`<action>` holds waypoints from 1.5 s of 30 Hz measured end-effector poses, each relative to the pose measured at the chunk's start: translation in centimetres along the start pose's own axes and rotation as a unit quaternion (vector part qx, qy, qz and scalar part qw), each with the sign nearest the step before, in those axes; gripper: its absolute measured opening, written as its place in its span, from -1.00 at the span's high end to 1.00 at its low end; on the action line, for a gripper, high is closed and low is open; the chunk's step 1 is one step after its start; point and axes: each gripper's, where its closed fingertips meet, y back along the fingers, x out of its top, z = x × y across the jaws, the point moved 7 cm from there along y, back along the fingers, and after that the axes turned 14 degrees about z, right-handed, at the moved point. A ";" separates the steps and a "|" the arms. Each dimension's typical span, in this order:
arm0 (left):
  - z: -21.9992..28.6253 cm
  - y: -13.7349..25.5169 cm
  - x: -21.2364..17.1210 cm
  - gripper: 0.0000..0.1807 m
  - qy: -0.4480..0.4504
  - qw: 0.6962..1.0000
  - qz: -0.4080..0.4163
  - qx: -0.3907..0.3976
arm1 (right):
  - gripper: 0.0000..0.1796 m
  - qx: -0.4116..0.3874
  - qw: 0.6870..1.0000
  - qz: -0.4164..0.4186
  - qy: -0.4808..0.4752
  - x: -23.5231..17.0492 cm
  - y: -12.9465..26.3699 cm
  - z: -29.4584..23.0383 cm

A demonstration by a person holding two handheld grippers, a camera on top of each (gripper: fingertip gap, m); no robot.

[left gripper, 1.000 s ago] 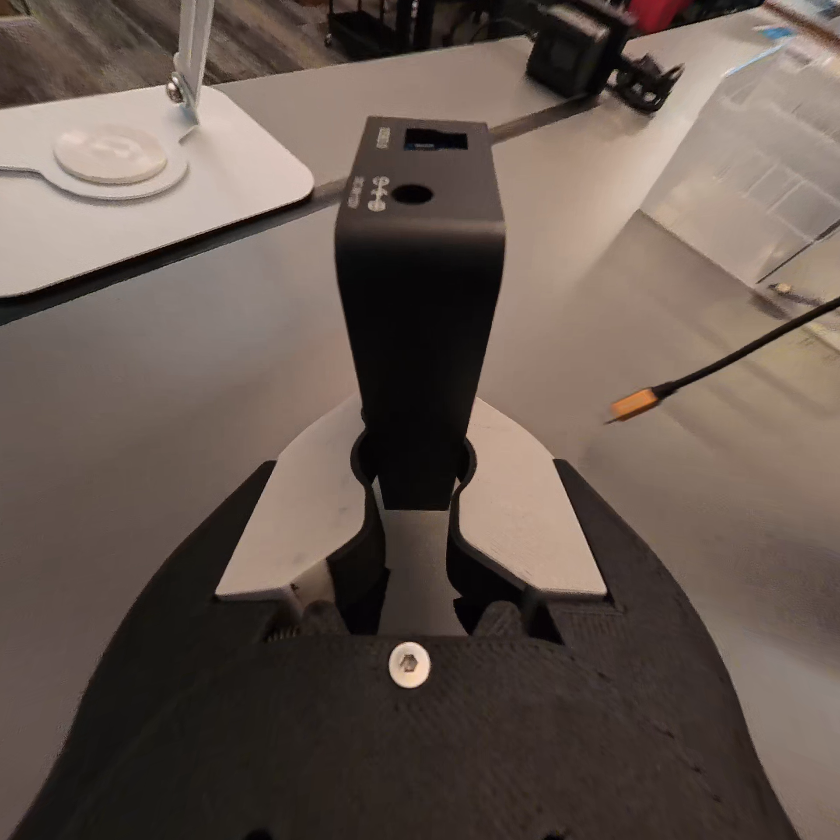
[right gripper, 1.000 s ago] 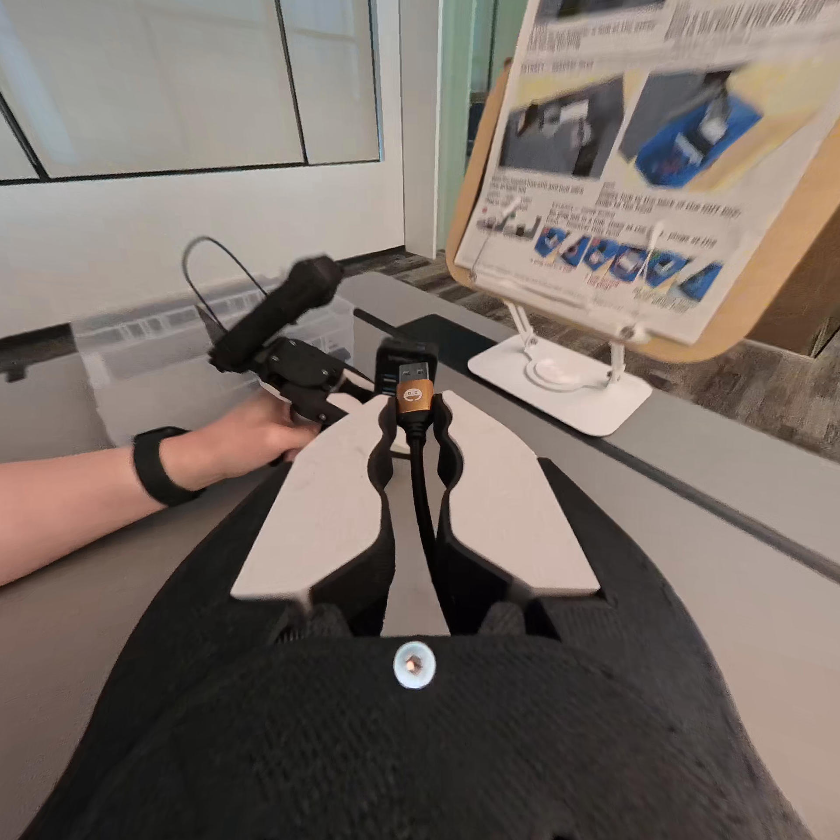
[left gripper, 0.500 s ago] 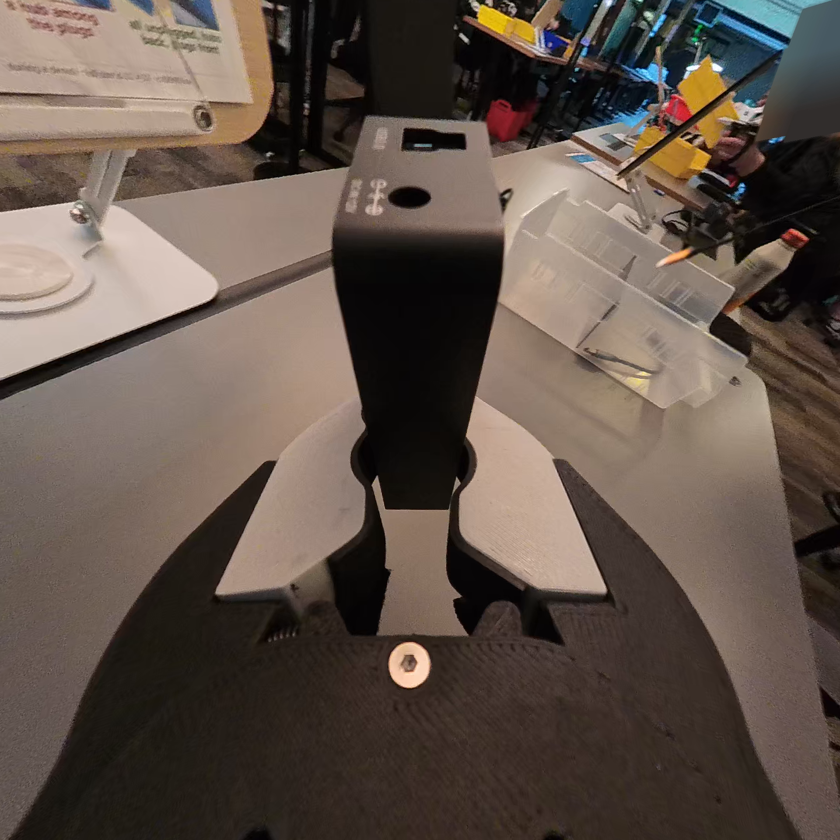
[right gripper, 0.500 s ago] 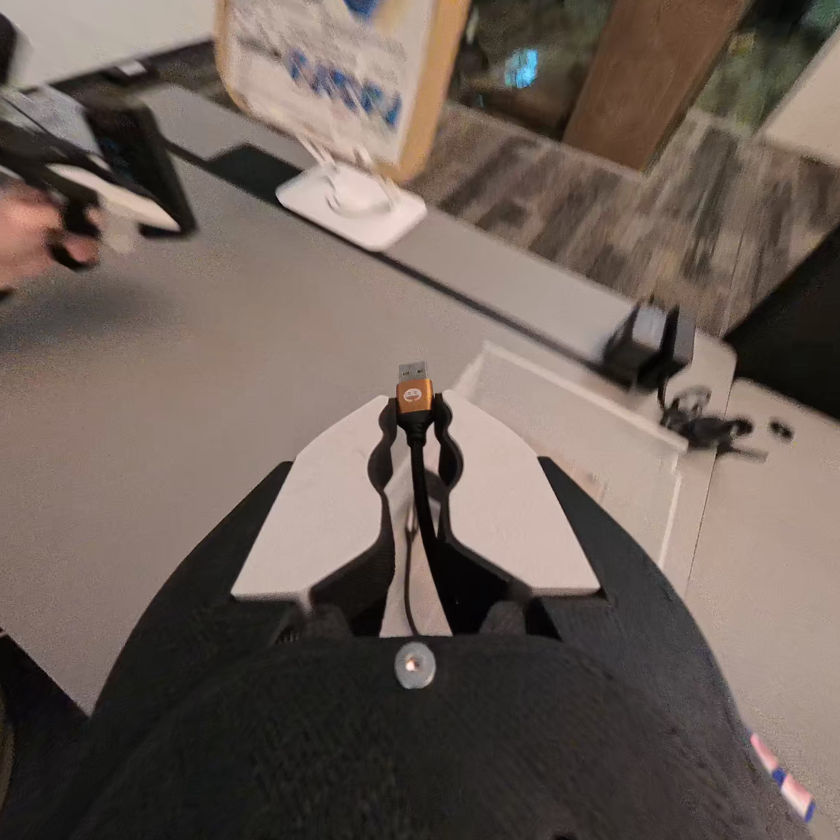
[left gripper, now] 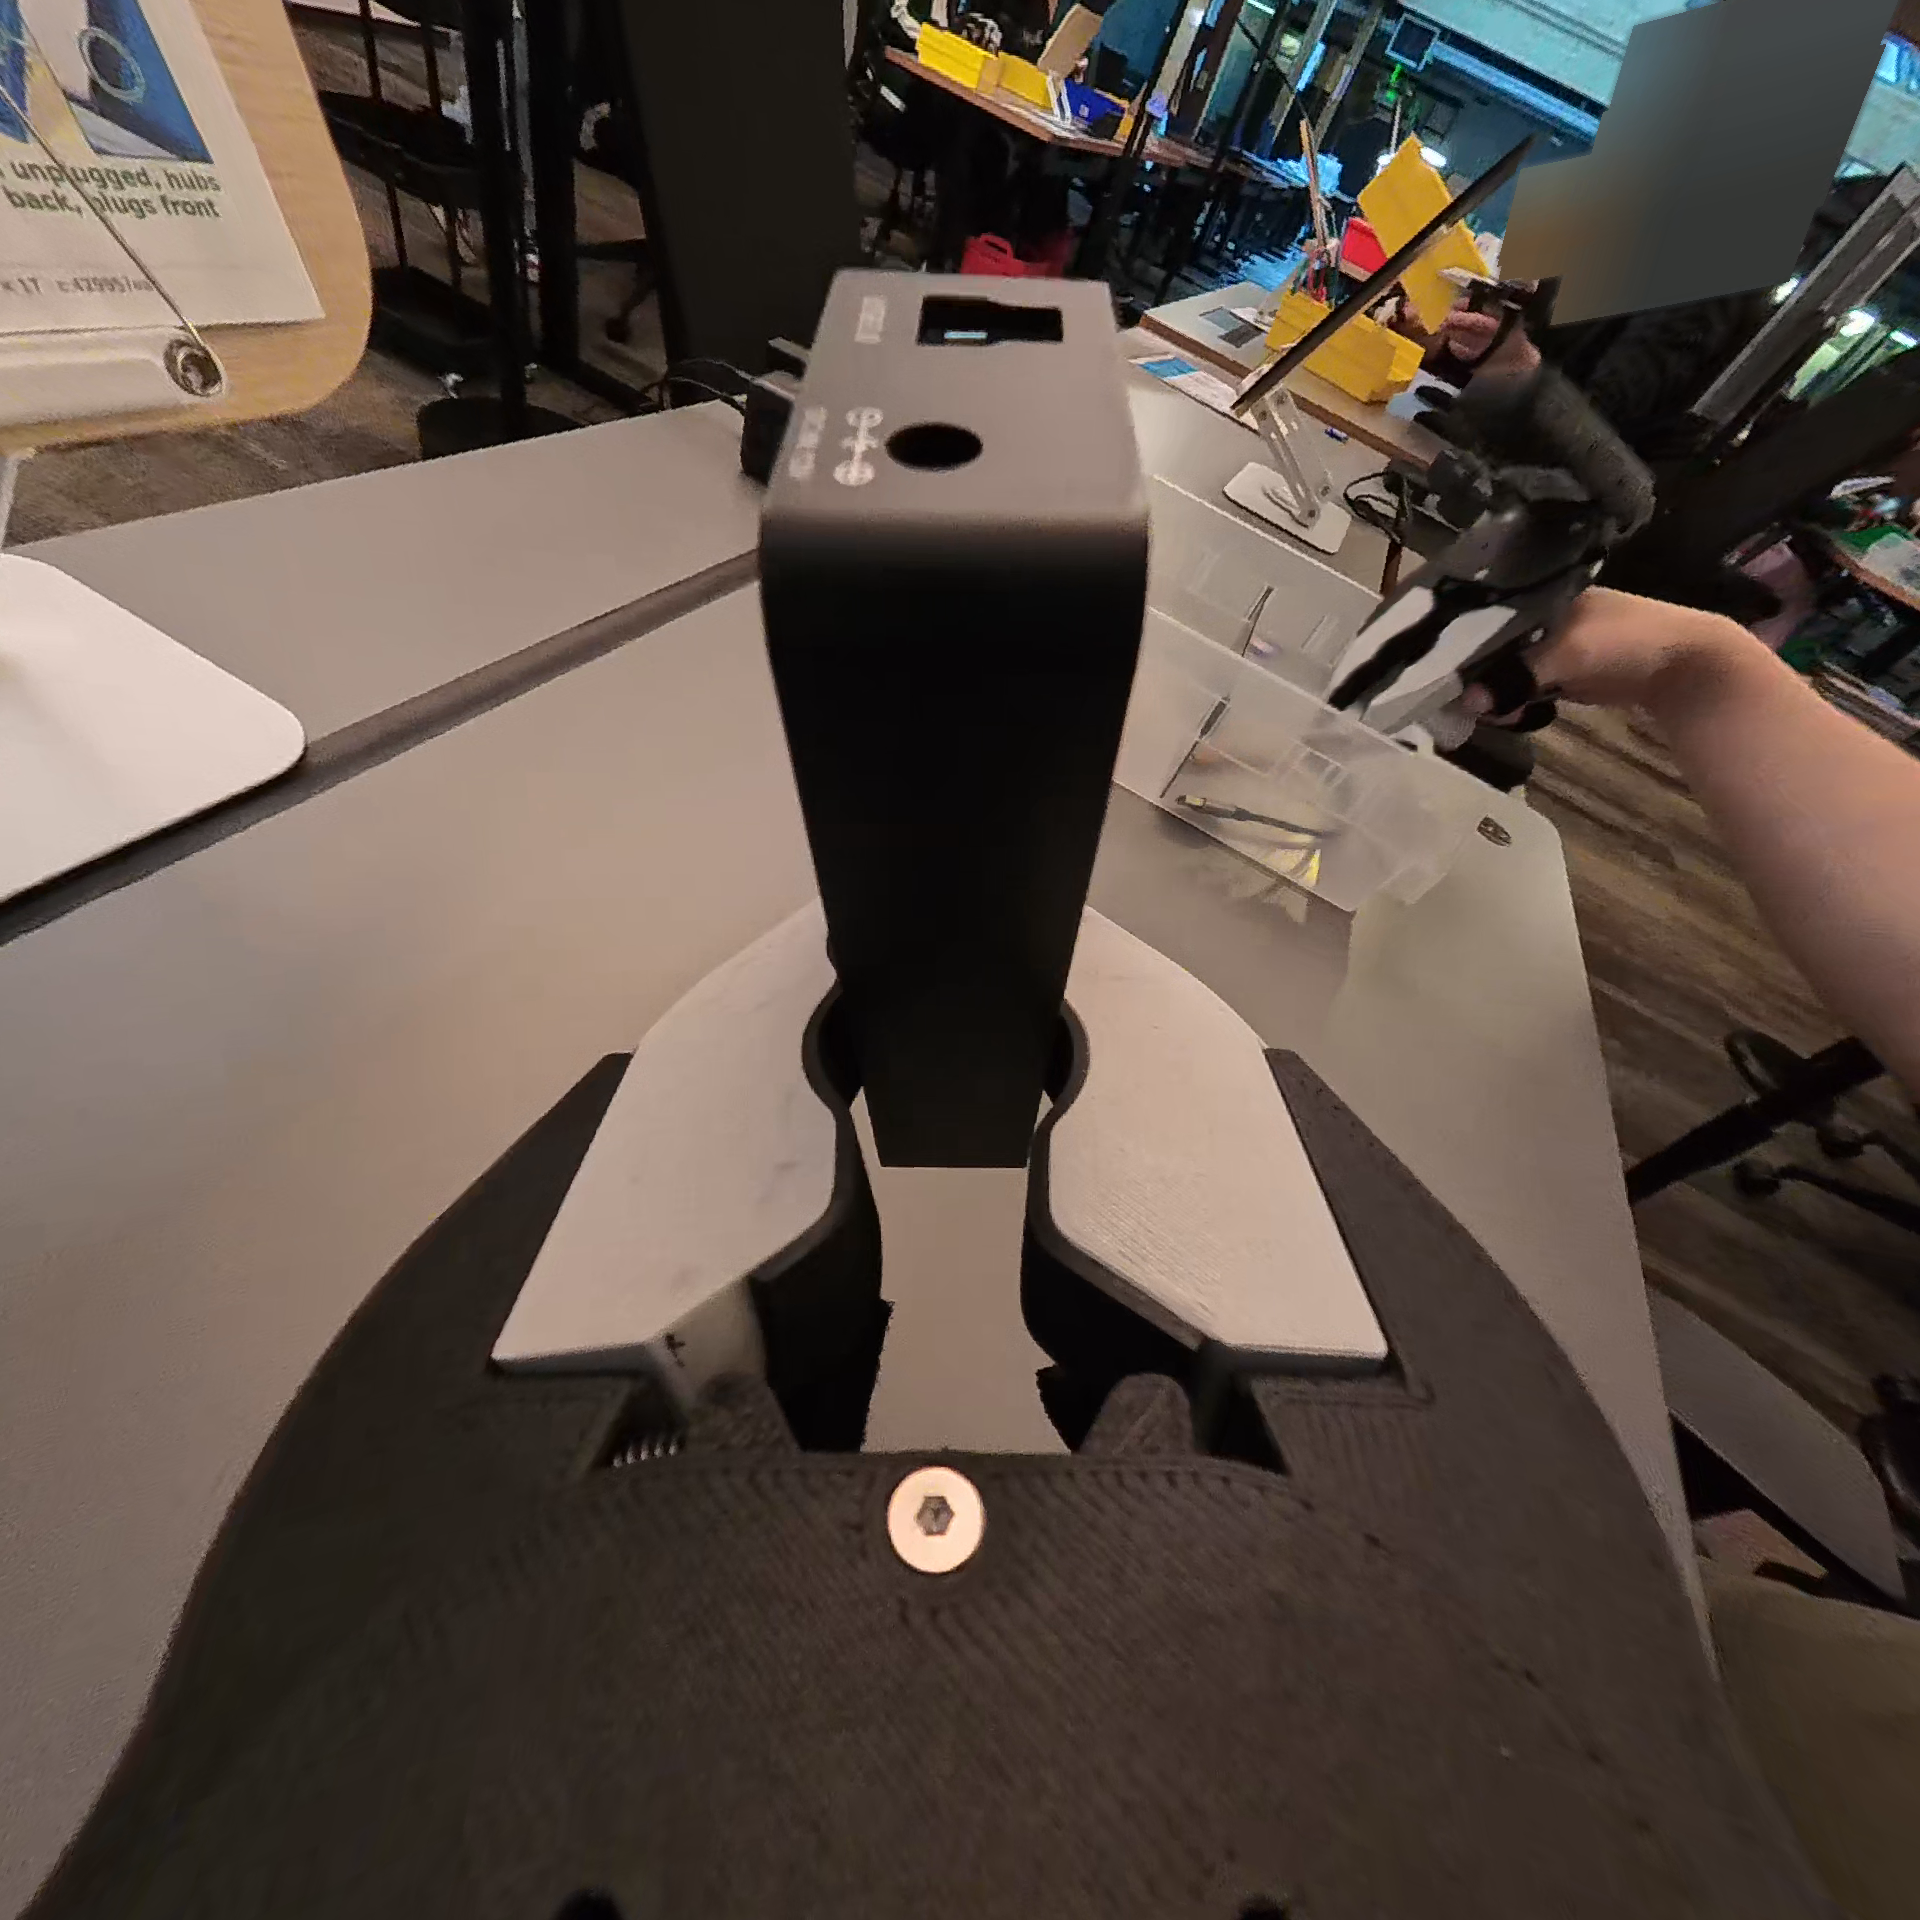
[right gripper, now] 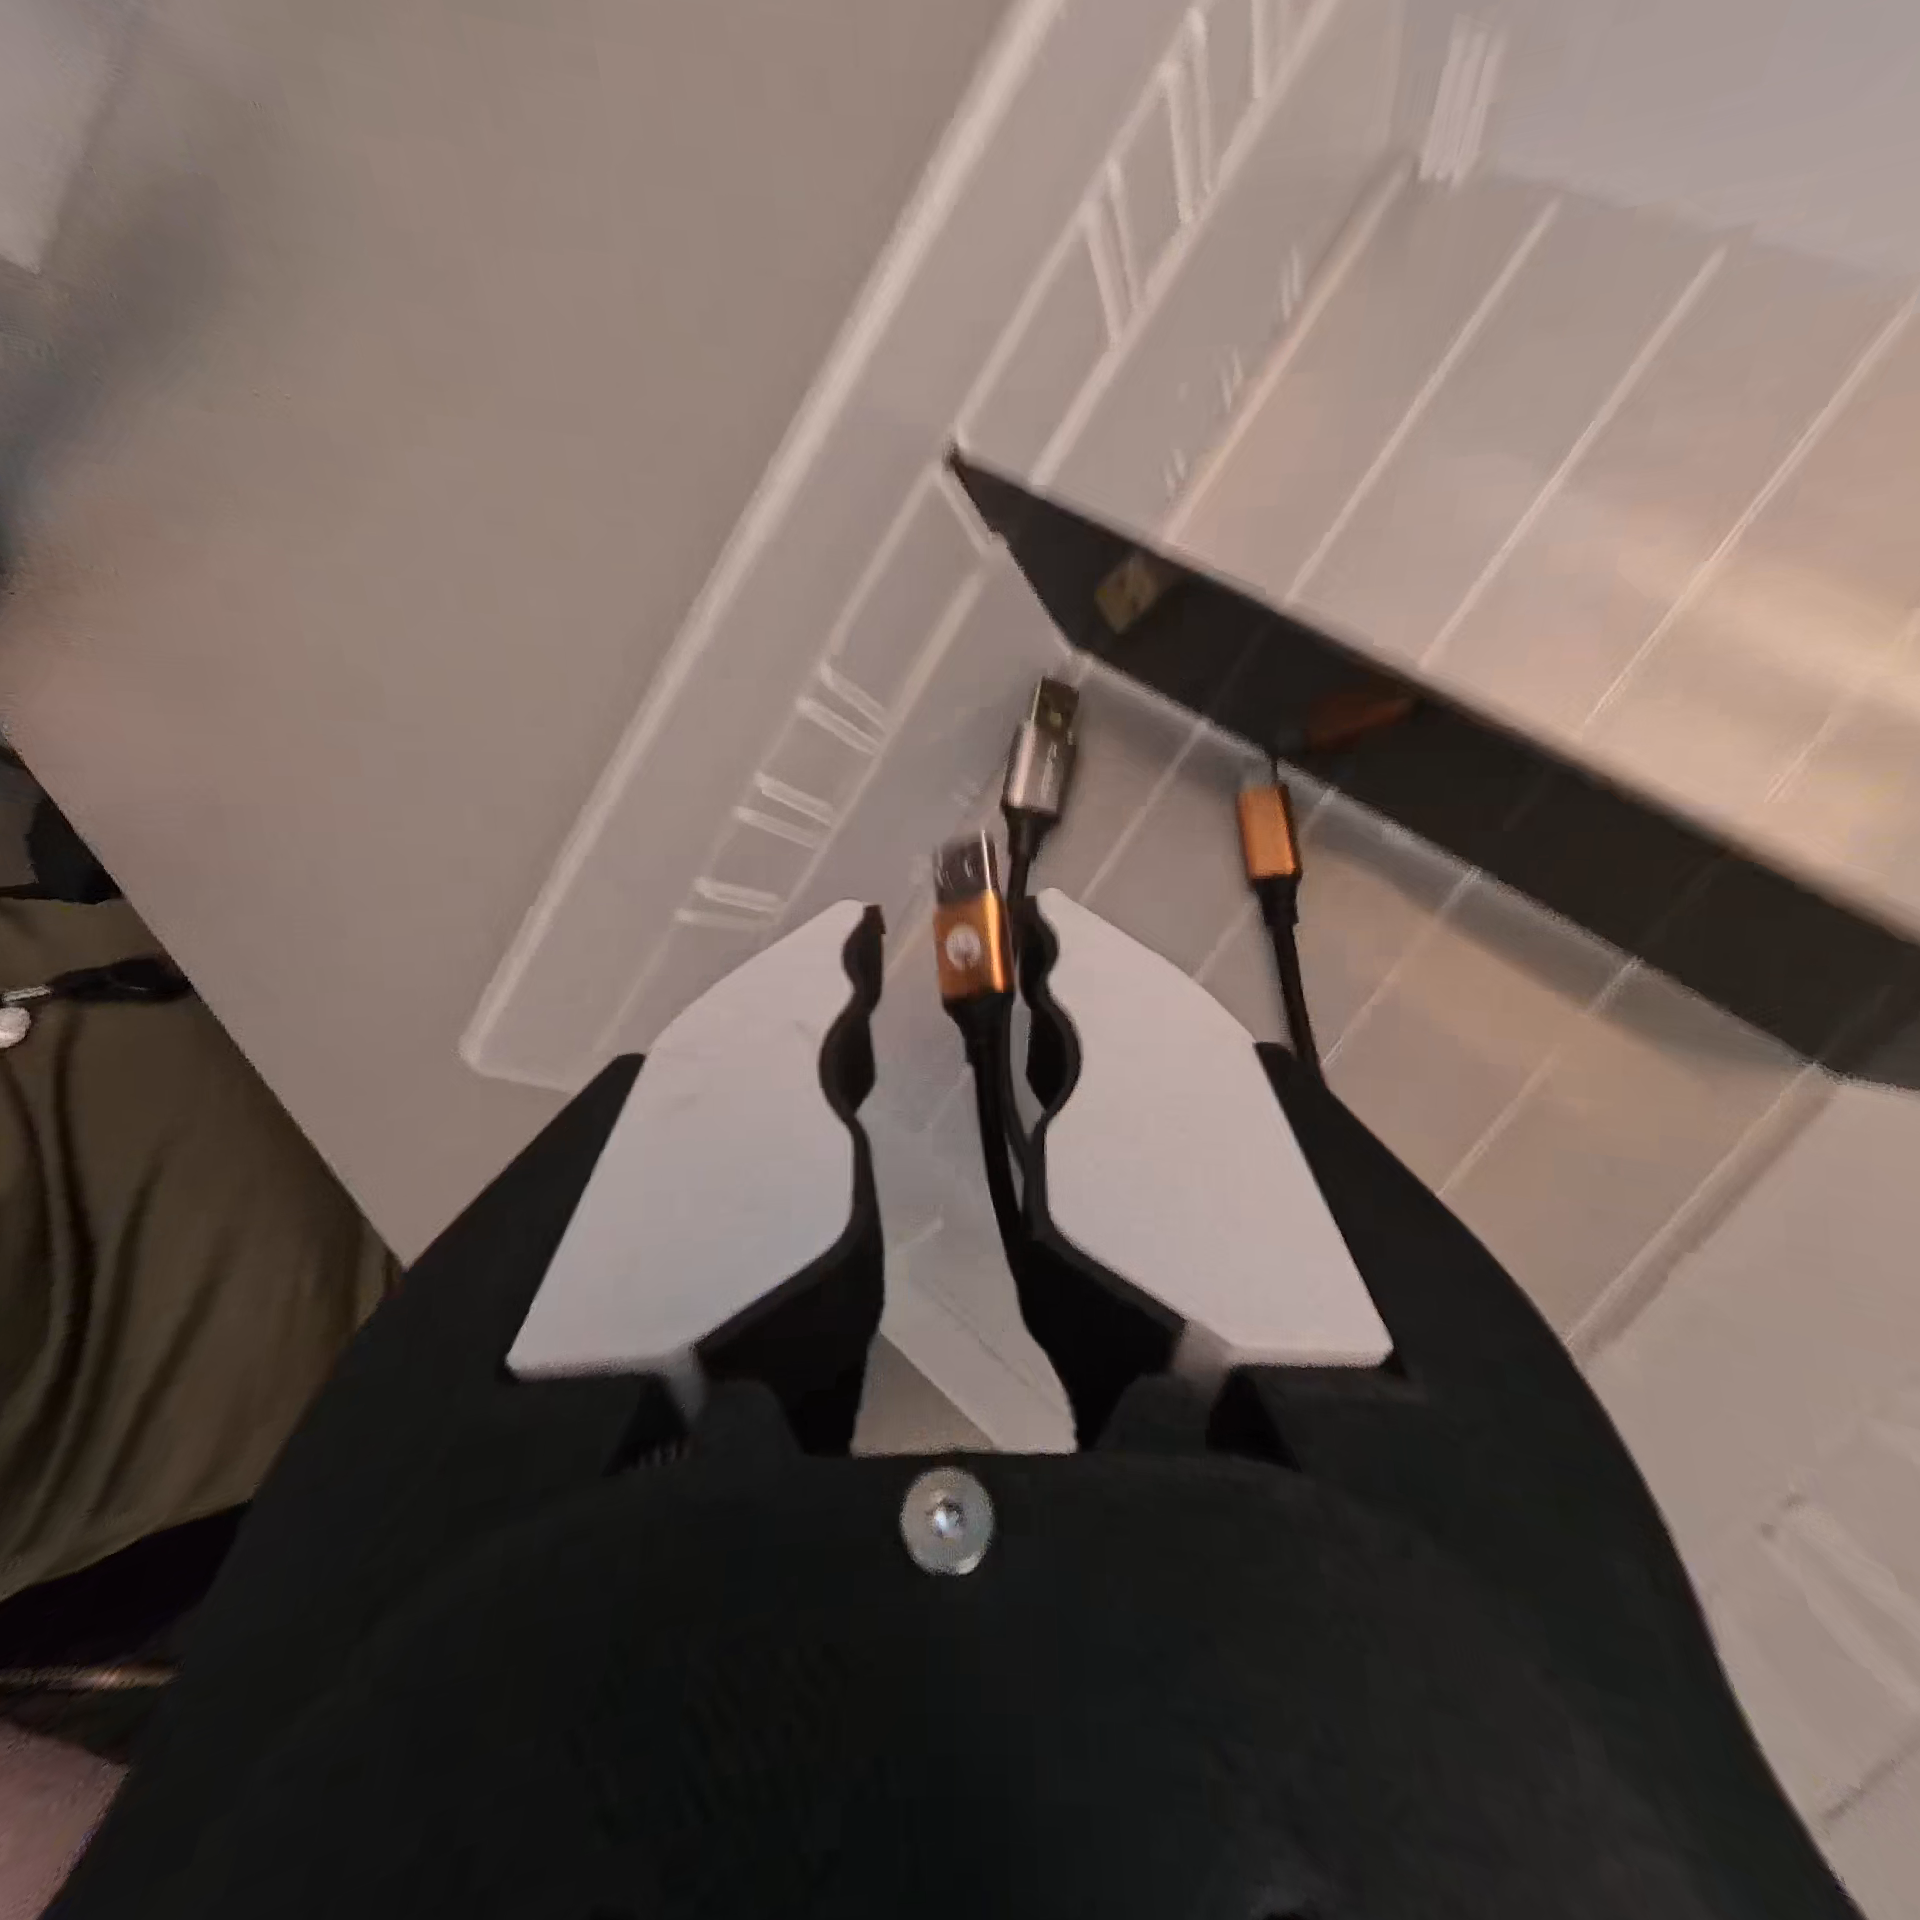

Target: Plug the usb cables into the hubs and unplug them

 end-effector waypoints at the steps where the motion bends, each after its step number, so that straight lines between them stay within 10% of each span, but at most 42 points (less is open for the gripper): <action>1: 0.1 0.0 0.0 0.69 -0.006 1.000 -0.001 0.001 | 0.70 0.000 1.000 0.021 0.016 0.9 0.4 -0.2; 8: 2.4 -0.9 0.1 0.69 -0.030 0.998 -0.013 -0.056 | 0.62 -0.066 0.956 0.205 0.198 9.6 4.7 -6.7; 12: 5.2 -1.9 -0.4 0.69 -0.052 0.991 -0.028 -0.119 | 0.45 0.049 0.895 0.349 0.274 13.7 1.0 -16.6; 22: 9.1 -2.4 -1.1 0.69 -0.103 0.974 -0.065 -0.192 | 0.34 0.260 0.886 0.329 0.199 14.2 -14.6 -25.6; 24: 9.2 -2.2 -1.1 0.69 -0.098 0.970 -0.062 -0.212 | 0.65 0.291 0.890 0.291 0.198 14.0 -15.3 -25.9; 29: 7.7 -1.3 1.0 0.36 -0.071 0.982 0.028 -0.170 | 0.69 0.205 0.882 0.324 0.273 15.8 -12.2 -24.8; 36: 7.0 1.4 3.1 0.48 -0.137 0.984 0.011 -0.115 | 0.68 -0.101 0.903 0.083 0.409 19.1 -4.0 -6.4; 45: 8.3 1.8 3.6 0.47 -0.152 0.980 0.006 -0.125 | 0.69 -0.109 0.854 -0.288 0.419 10.4 -6.8 7.4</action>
